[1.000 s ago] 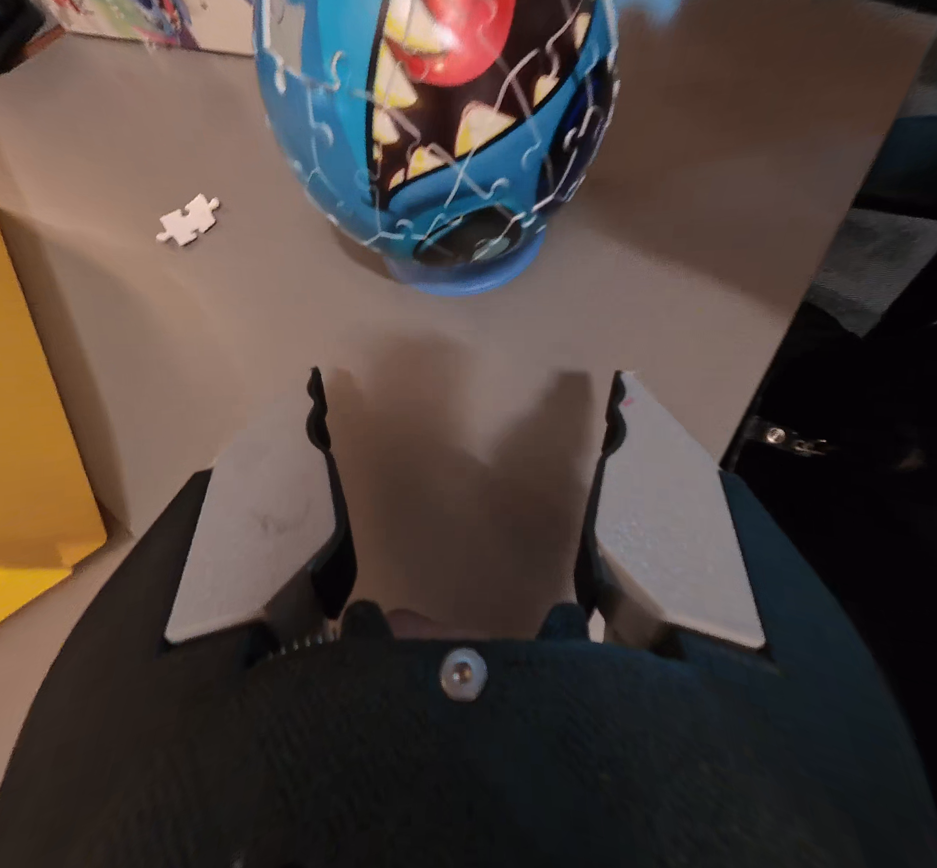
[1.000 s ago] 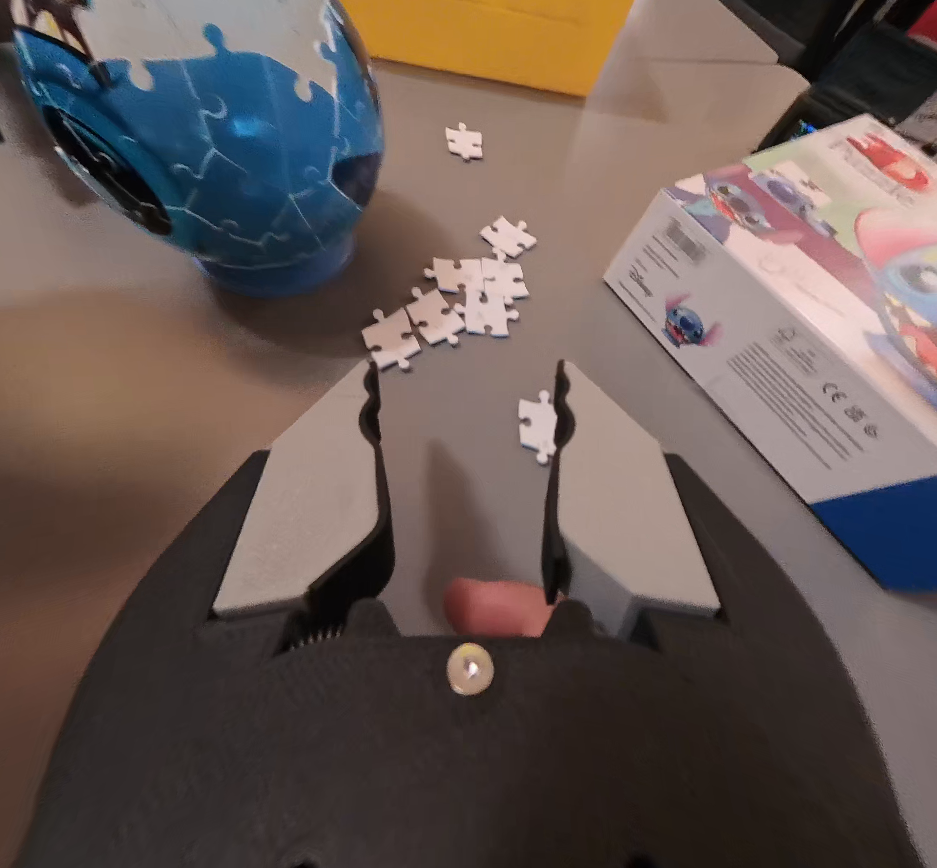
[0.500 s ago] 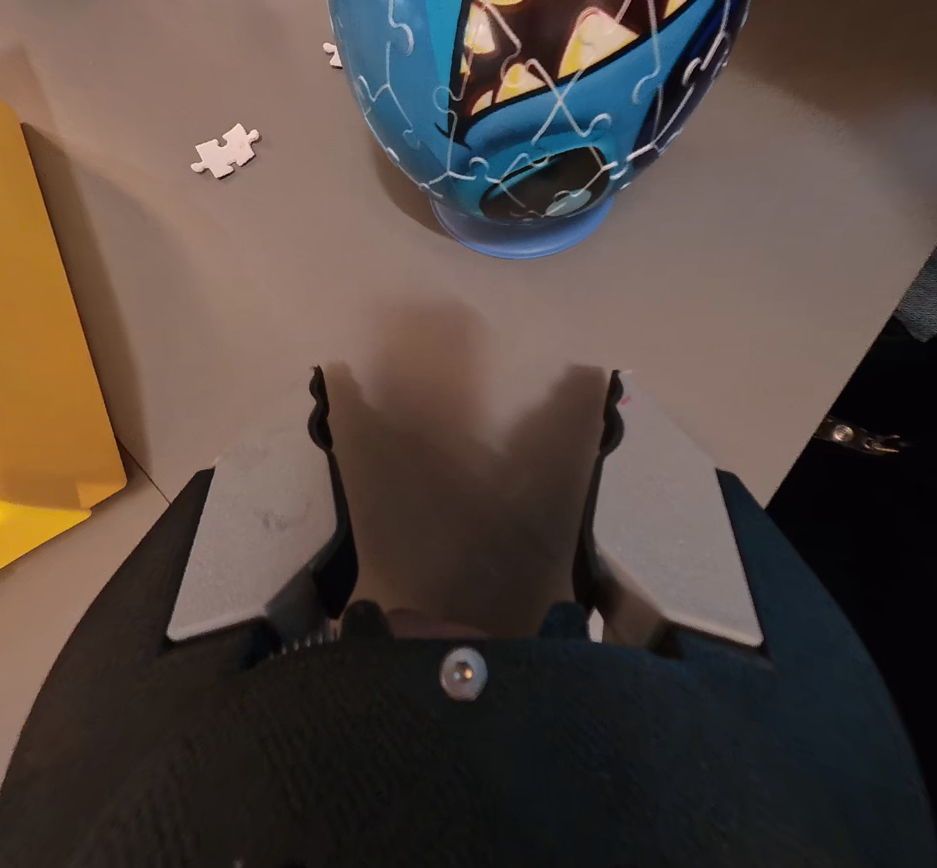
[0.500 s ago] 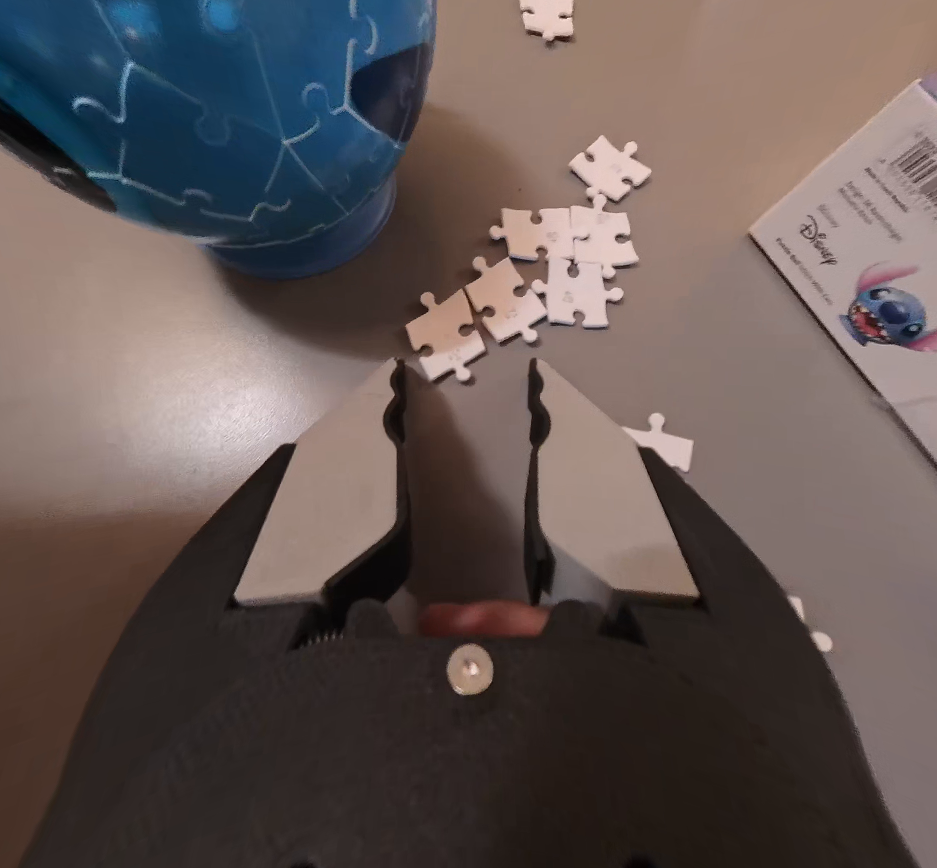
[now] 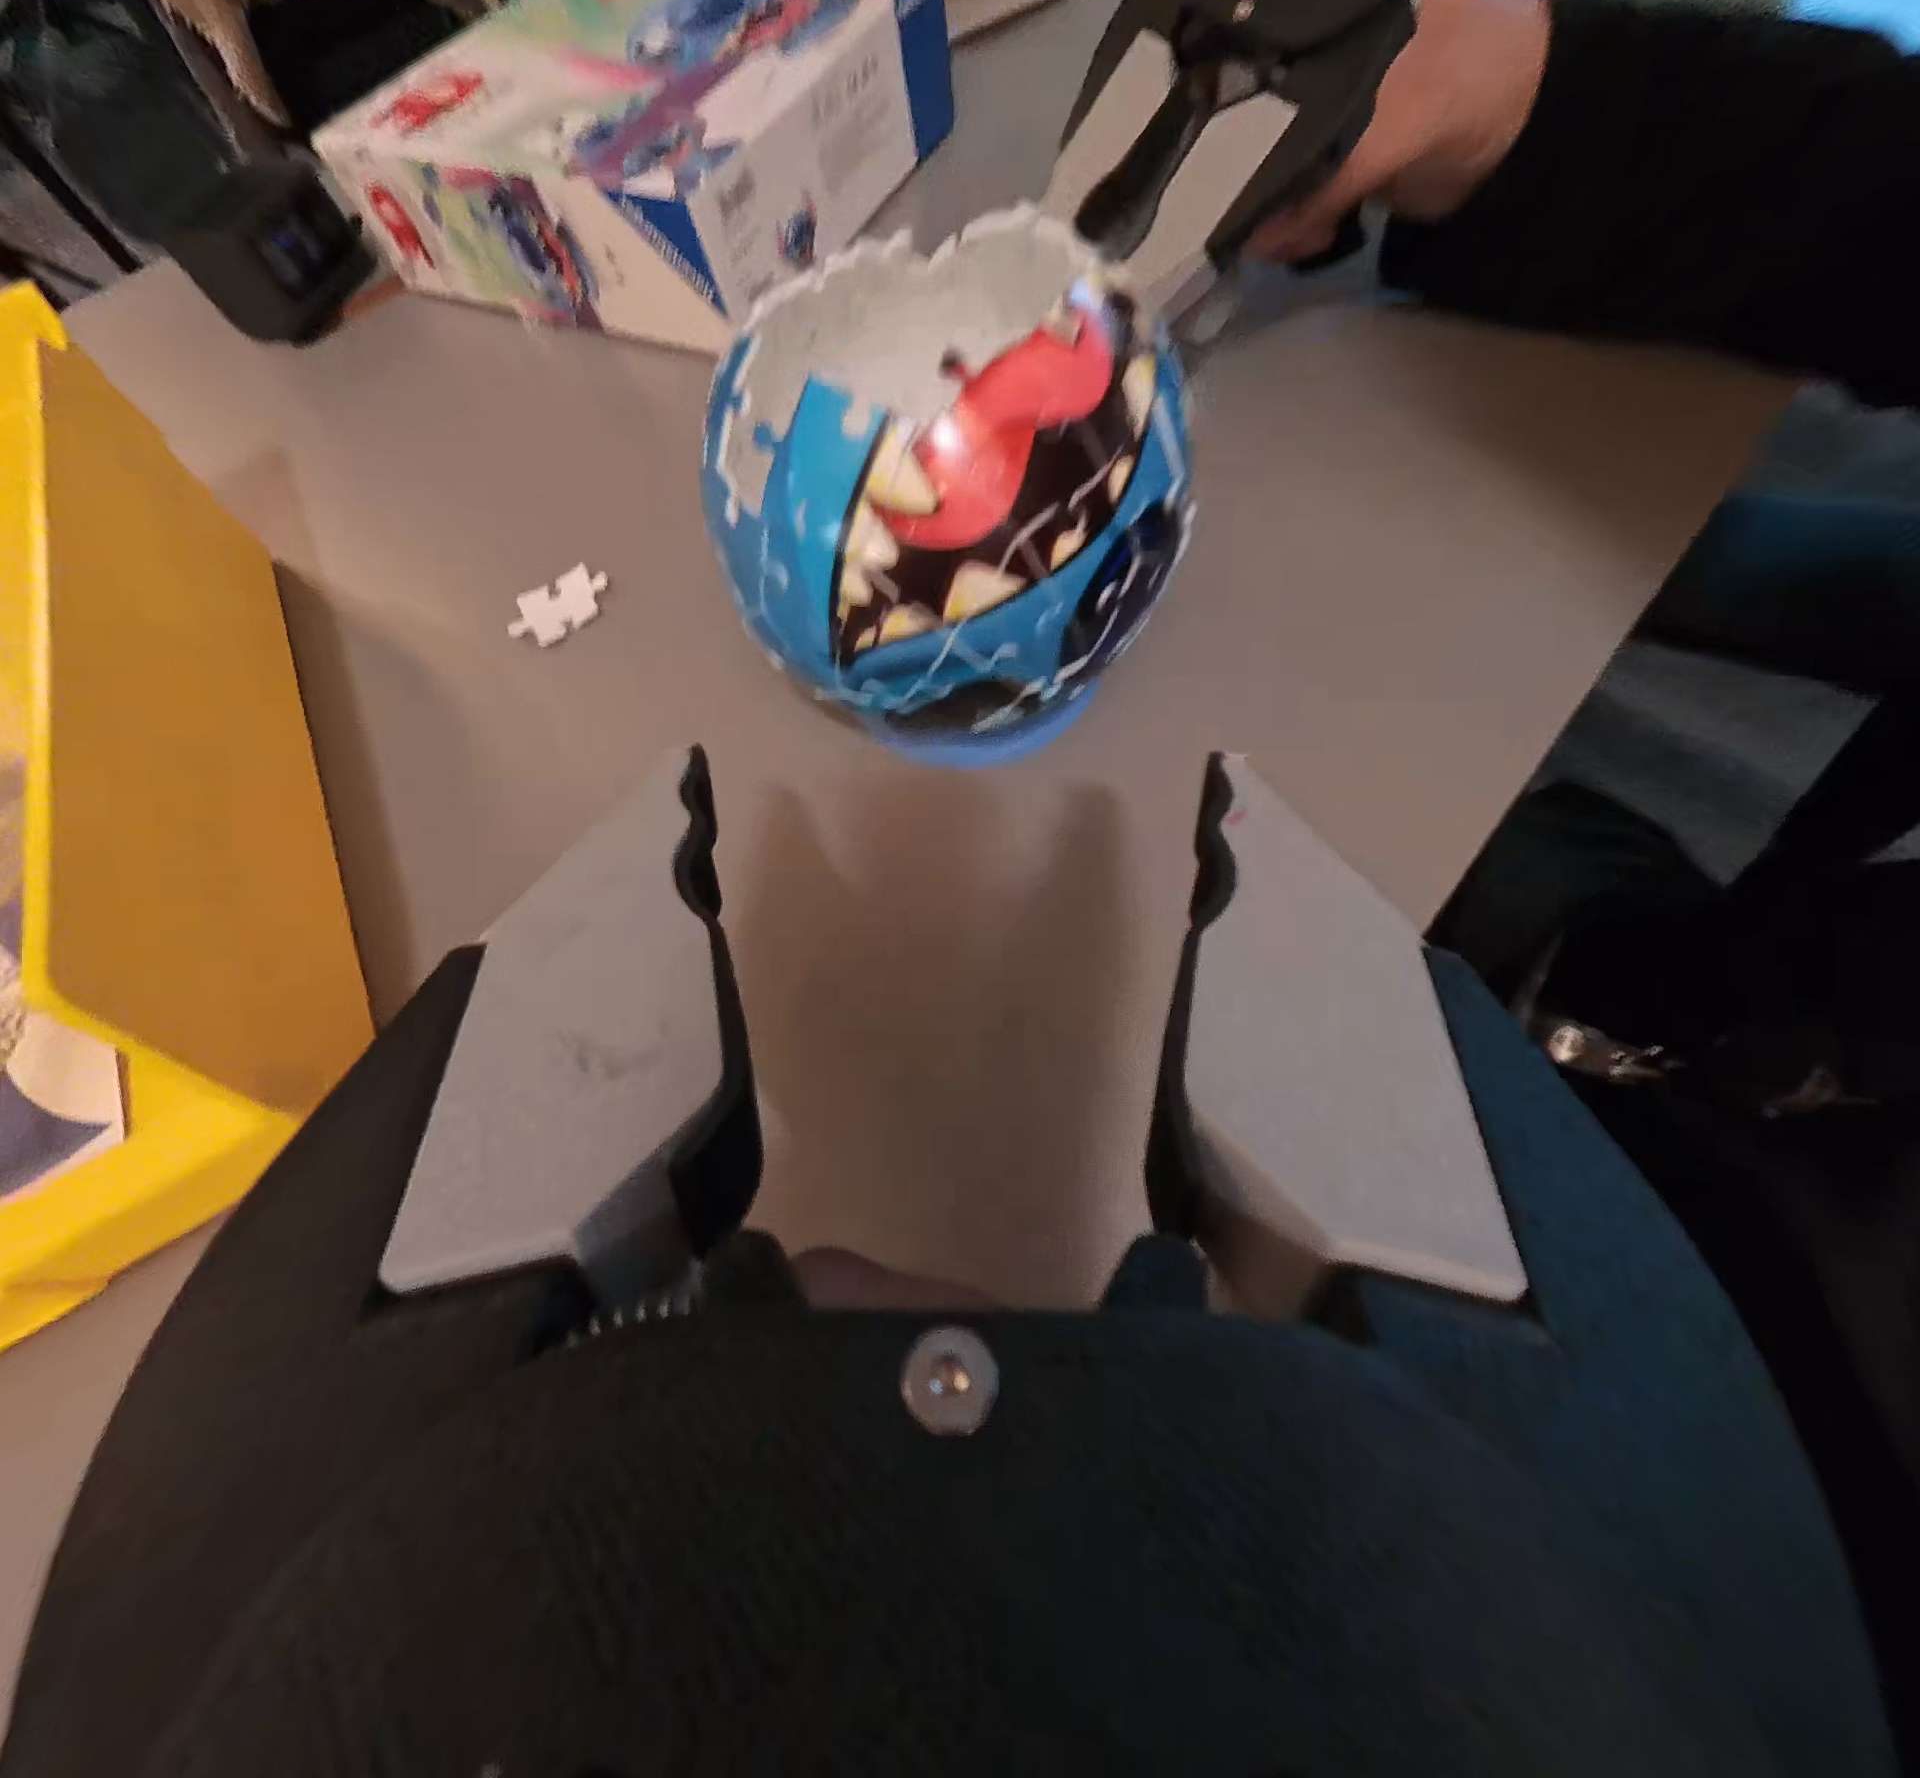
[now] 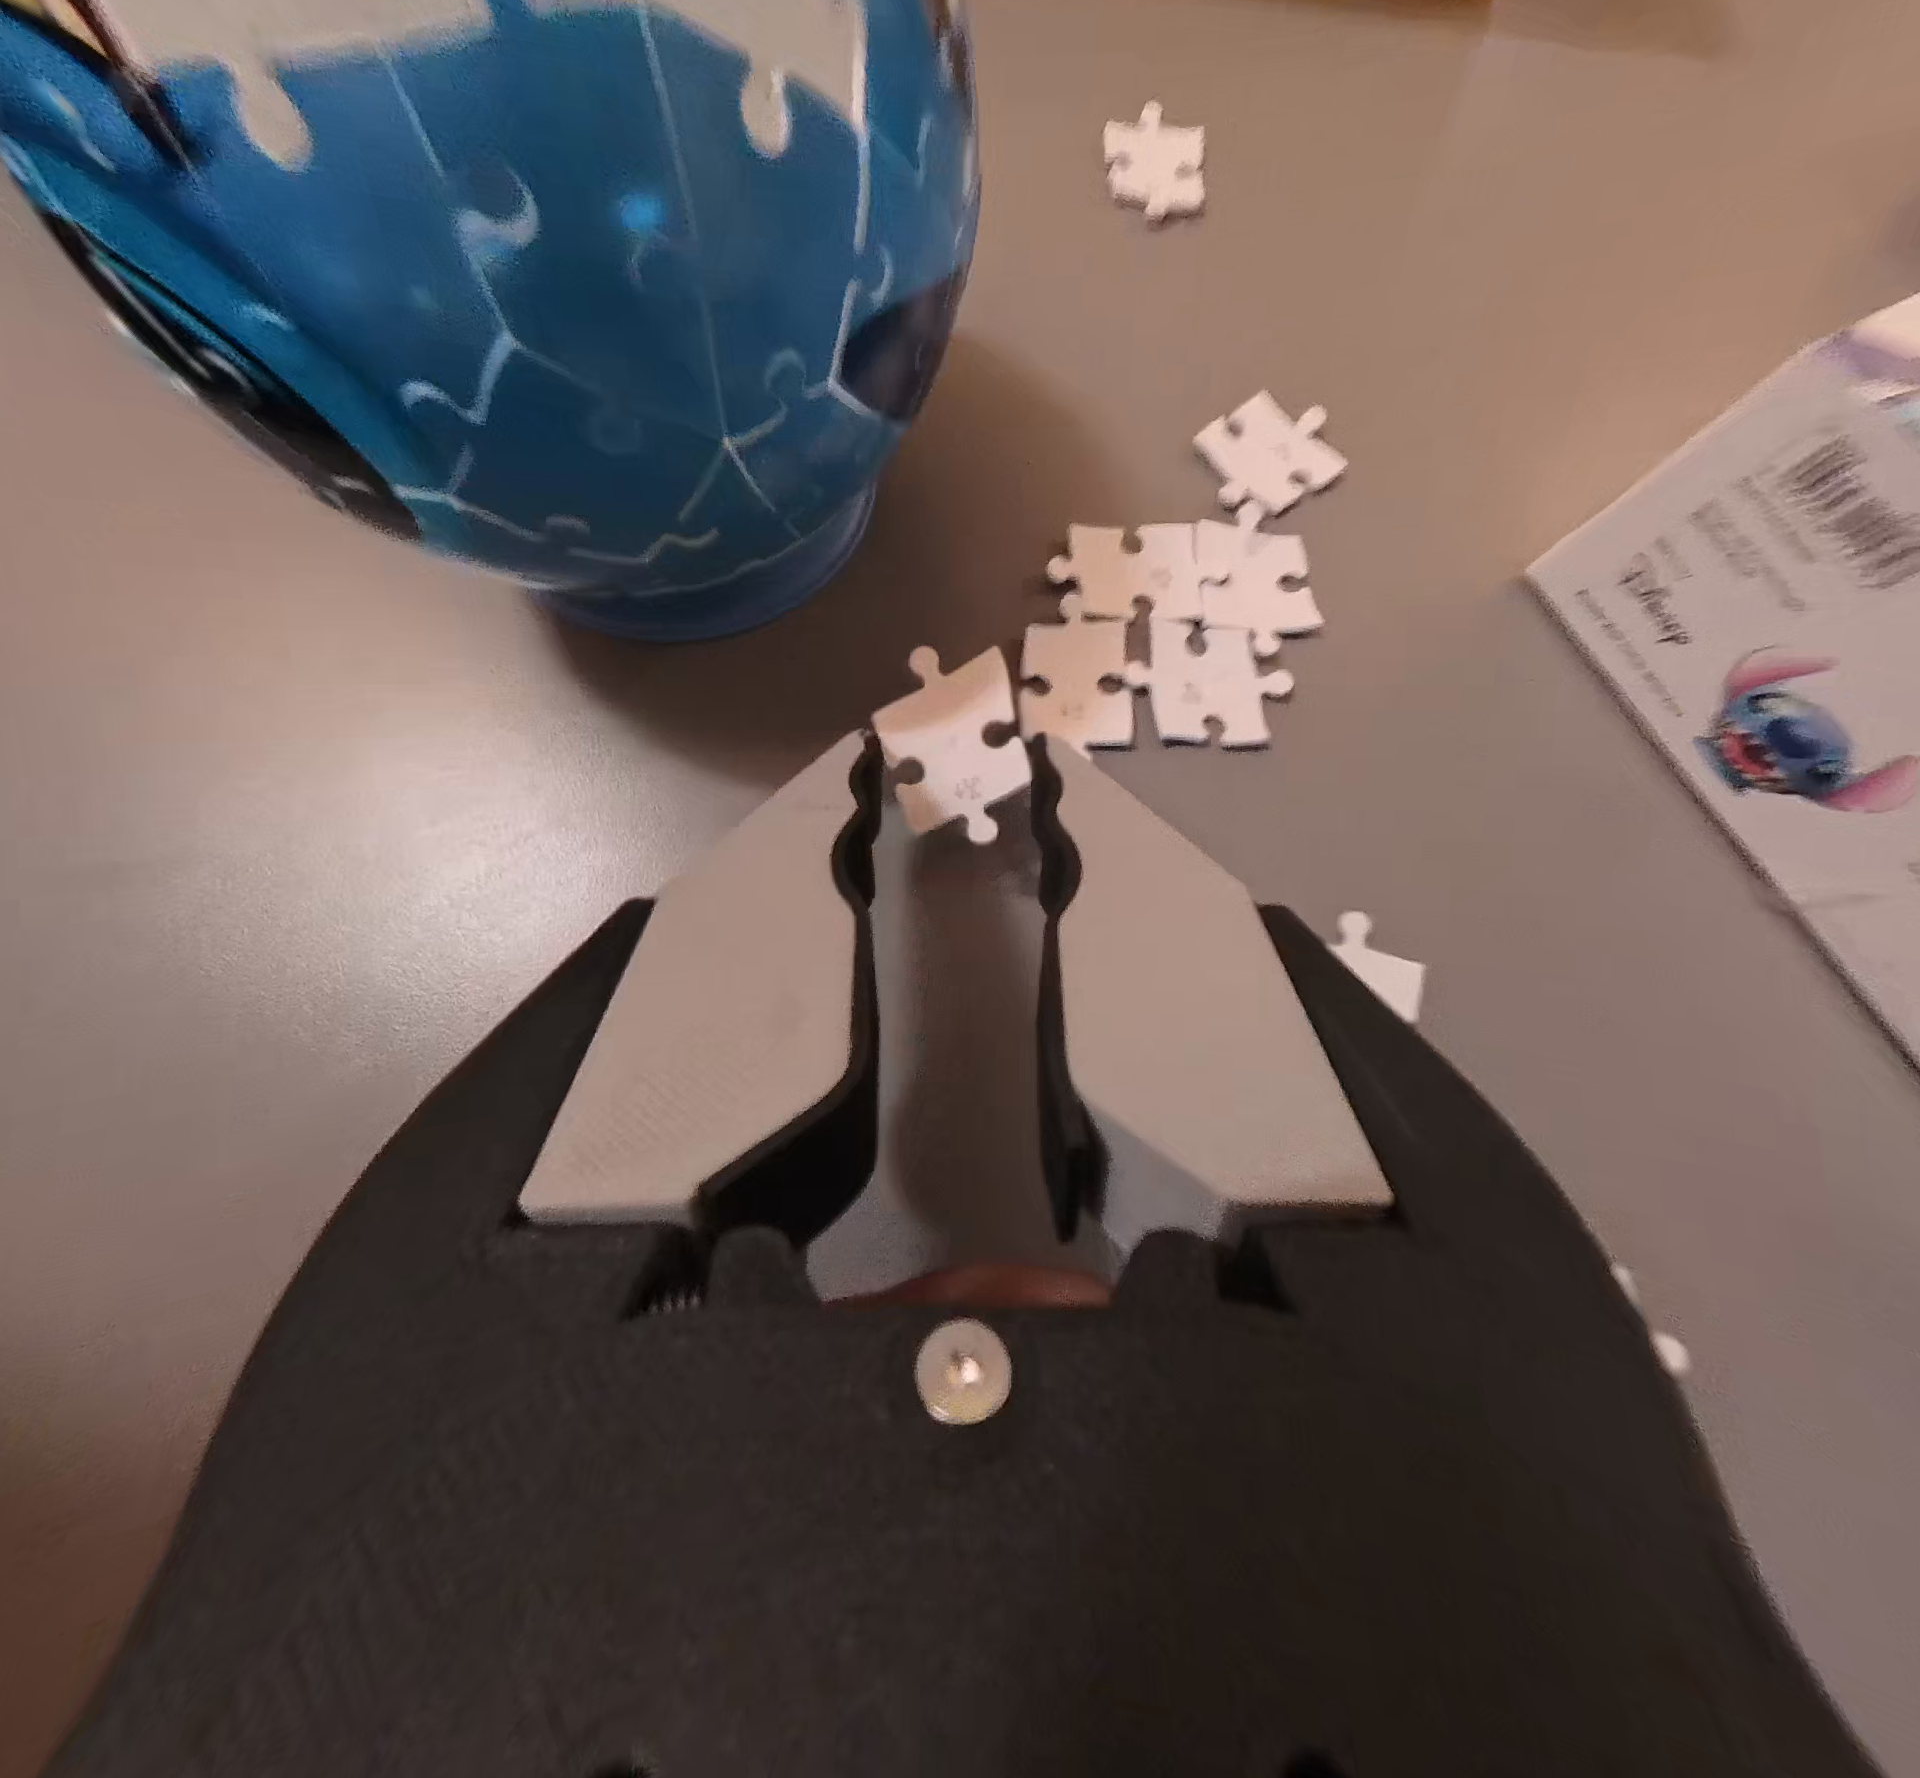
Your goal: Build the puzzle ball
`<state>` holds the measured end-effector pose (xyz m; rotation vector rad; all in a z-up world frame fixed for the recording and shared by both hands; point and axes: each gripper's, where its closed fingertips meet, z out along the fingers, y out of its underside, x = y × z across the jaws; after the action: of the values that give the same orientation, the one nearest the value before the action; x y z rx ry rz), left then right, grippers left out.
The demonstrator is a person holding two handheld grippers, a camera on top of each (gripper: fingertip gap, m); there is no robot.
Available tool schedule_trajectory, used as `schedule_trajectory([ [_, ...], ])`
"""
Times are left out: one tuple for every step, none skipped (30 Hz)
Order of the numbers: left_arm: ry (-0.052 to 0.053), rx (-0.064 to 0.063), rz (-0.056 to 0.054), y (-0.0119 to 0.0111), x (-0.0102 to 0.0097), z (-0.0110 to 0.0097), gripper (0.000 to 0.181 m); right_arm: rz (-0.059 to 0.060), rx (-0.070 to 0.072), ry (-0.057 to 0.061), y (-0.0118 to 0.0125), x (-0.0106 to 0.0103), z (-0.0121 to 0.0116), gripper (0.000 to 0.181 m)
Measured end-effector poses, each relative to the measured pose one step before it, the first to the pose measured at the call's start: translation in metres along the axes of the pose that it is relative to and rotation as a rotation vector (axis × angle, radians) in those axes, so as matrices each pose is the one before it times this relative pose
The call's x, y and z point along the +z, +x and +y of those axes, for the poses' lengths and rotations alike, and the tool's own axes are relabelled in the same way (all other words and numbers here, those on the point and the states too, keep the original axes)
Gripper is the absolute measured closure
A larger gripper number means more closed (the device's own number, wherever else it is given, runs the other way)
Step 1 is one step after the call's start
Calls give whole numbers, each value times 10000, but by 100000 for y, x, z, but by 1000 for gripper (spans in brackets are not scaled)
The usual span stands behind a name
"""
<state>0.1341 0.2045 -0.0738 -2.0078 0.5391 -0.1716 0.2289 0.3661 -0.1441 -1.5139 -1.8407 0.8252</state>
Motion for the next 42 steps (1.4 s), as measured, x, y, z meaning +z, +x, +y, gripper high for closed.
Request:
schedule_trajectory([
  [194, -74, 143, 382, -62, -1044, 92, 214, 7, 385, 285, -717, -744, 156],
  [175, -68, 71, 245, 1, -1035, 94, 205, -36, 423, 236, -753, -833, 156],
  [179, -47, -23, 93, 26, -1066, 95, 190, -103, 462, 142, -758, -898, 156],
  [230, -14, -51, 23, 39, -1121, 99, 215, -136, 454, 142, -724, -862, 156],
  [287, -14, -65, -87, 57, -1179, 104, 229, -132, 414, 139, -652, -820, 156],
  [300, -32, -35, -148, 129, -1154, 109, 217, -119, 382, 137, -592, -796, 156],
  [241, -103, -20, -256, 248, -1023, 115, 188, -109, 402, 98, -538, -855, 156],
  [152, -222, 16, -283, 364, -902, 119, 136, -64, 396, 44, -454, -838, 156],
  [111, -278, 96, -167, 436, -850, 121, 122, -7, 328, 65, -359, -712, 156],
  [87, -222, 186, -7, 500, -811, 124, 121, 13, 263, 93, -275, -581, 156],
  [36, -148, 201, 45, 549, -708, 128, 90, 0, 222, 40, -200, -481, 156],
  [-46, -125, 108, -80, 626, -605, 130, 57, -31, 192, -38, -151, -390, 156],
  [-107, -58, 42, -140, 669, -521, 133, 53, -76, 181, -68, -121, -361, 156],
  [-141, 50, 19, -134, 686, -452, 135, 95, -102, 174, -38, -107, -320, 156],
  [-181, 115, -59, -276, 716, -345, 137, 113, -107, 151, -28, -84, -296, 156],
  [-187, 89, -129, -404, 752, -276, 139, 113, -119, 148, -42, -65, -287, 156],
  [-167, -1, -8, -260, 755, -232, 140, 137, -145, 155, -19, -74, -299, 156],
  [-186, -151, 207, 16, 750, -147, 140, 145, -158, 129, -4, -75, -276, 156],
  [-221, -249, 289, 123, 738, -77, 140, 101, -150, 85, -60, -48, -225, 156],
  [-205, -192, 265, 126, 695, -83, 140, 69, -128, 59, -95, -14, -180, 156],
  [-172, -41, 96, -65, 629, -104, 140, 54, -113, 51, -99, -7, -156, 156],
  [-176, 111, -105, -274, 598, -35, 140, 18, -111, 40, -146, 16, -133, 156],
  [-171, 154, -168, -299, 578, -3, 139, 17, -110, 24, -129, 26, -109, 156],
  [-149, 106, -63, -102, 571, 3, 138, 69, -121, 22, -61, 4, -101, 156],
  [-149, 18, 99, 159, 574, 32, 137, 47, -112, 2, -62, 3, -53, 156],
  [-181, -8, 187, 300, 565, 91, 135, -9, -69, -21, -101, 31, -19, 156],
  [-175, 13, 147, 227, 545, 108, 132, -15, -45, -5, -100, 16, -18, 156],
  [-122, 21, 49, 77, 510, 57, 131, 3, -51, 30, -59, 2, -60, 156],
  [-97, 52, 9, 50, 459, 29, 131, 11, -42, 17, -35, -4, -35, 156],
  [-89, 73, 13, 65, 402, 19, 131, 43, -34, -14, 33, 6, 7, 156],
  [-47, 47, -1, 53, 327, -36, 130, 55, -46, -10, 61, -22, 4, 156],
  [5, 24, 18, 82, 247, -94, 131, 35, -41, 5, 43, -21, -20, 156],
  [12, 30, 65, 132, 195, -90, 131, 20, -9, 11, 37, -35, -33, 156],
  [-16, 30, 31, 55, 150, -35, 131, 14, 6, 46, 42, -48, -79, 156],
  [-22, 26, -22, -56, 103, -2, 131, 13, 13, 45, 32, -38, -70, 156],
  [4, 21, 3, -40, 48, -14, 131, 6, 29, -11, 60, -11, 27, 156],
  [9, 9, 30, -29, -16, 10, 130, 4, 36, -46, 54, 15, 84, 156],
  [2, -5, 12, -72, -76, 54, 129, 29, 21, -27, 86, -10, 74, 156],
  [8, -12, -16, -135, -127, 45, 128, 33, 1, 3, 85, -23, 14, 156],
  [25, -12, -6, -136, -178, 50, 127, 13, 12, -6, 51, -20, 17, 156],
  [42, -34, -14, -161, -209, 40, 127, 16, 21, -11, 63, -23, 18, 156],
  [47, -46, -1, -145, -229, 34, 128, 33, 9, 10, 74, -42, -28, 156],
])
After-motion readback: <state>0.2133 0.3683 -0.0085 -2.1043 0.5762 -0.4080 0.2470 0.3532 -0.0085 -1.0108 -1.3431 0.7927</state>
